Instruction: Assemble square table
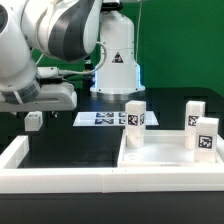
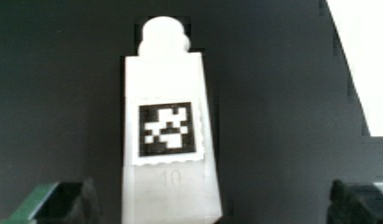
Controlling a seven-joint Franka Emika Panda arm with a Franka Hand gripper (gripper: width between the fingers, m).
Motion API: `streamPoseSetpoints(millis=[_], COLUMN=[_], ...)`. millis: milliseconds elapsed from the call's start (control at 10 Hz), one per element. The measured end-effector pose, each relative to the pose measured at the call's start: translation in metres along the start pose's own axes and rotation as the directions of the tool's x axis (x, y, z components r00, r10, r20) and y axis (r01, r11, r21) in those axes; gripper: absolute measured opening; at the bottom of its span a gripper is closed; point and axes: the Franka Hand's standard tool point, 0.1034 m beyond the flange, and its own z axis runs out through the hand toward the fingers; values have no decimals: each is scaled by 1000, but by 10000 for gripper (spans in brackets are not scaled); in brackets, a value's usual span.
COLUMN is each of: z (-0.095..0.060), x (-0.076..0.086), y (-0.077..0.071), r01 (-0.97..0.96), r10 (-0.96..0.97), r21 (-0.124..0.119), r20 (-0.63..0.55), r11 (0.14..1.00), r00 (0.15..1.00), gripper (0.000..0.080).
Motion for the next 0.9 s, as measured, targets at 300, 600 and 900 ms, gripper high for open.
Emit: streamPoseSetpoints(millis=[300,600,900], z=[23,33,34], x=[-13,-13,-11], y=[6,9,9], r01=[19,15,14], r10=[-19,-15,-13], r21=[0,-3,-8], r20=[27,38,123], r11=[1000,1000,1000], r00=[999,999,992], gripper=[649,649,649])
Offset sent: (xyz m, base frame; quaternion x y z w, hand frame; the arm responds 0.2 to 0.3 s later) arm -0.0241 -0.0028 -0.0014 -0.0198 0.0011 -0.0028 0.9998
